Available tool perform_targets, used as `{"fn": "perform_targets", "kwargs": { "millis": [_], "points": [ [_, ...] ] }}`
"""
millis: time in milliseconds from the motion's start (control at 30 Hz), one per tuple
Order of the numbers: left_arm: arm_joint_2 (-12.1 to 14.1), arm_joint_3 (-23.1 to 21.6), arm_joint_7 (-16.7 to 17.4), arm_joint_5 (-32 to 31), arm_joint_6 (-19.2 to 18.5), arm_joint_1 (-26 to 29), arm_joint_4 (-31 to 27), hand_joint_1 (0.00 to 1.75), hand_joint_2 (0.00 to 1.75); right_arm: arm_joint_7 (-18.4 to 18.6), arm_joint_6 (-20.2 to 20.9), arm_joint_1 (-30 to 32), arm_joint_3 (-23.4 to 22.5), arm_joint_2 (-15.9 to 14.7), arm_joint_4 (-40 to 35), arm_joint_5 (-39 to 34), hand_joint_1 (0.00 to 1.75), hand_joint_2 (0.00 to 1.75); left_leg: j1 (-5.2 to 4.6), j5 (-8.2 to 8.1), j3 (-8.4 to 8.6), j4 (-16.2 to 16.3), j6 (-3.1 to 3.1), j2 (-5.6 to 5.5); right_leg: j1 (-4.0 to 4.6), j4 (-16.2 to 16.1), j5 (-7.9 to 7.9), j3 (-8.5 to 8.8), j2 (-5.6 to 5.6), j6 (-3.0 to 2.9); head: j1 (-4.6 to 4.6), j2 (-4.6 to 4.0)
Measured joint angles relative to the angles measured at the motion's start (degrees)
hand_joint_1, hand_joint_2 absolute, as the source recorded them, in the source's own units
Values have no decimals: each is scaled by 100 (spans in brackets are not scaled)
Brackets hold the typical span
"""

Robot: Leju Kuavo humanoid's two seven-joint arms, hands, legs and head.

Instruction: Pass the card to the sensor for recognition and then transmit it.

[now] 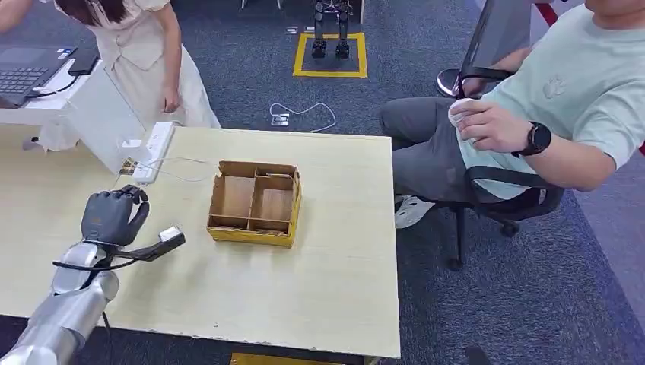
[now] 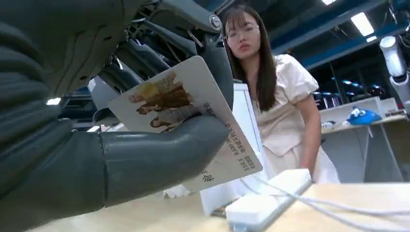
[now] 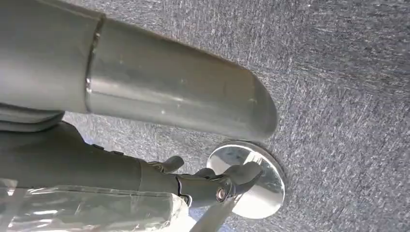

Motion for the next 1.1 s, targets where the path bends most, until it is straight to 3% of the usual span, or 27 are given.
{"fn": "perform_targets", "kwargs": {
  "millis": [400,600,800,1100],
  "points": [
    [-11,2,-13,192,-63,-654,-101,175,175,24,37,-18,111,7,0,46,0,0,0,0,-4,0,0,-1,0,0,1,-3,-1,-1,0,-2],
    [-72,0,706,-575,208,-1185,102,175,175,87,59,-71,157,31,0,96,0,0,1,1,-7,2,0,-1,1,0,2,-7,-1,-2,0,-2],
    [-131,0,817,-682,247,-1759,435,175,175,111,76,-117,247,79,0,144,0,0,1,1,-7,2,-1,0,1,1,2,-7,1,-2,0,0],
    [-181,0,855,-715,247,-2038,658,175,175,111,81,-148,278,111,0,153,0,0,1,1,-8,2,-1,1,1,2,2,-9,2,-3,0,-2]
  ]
}}
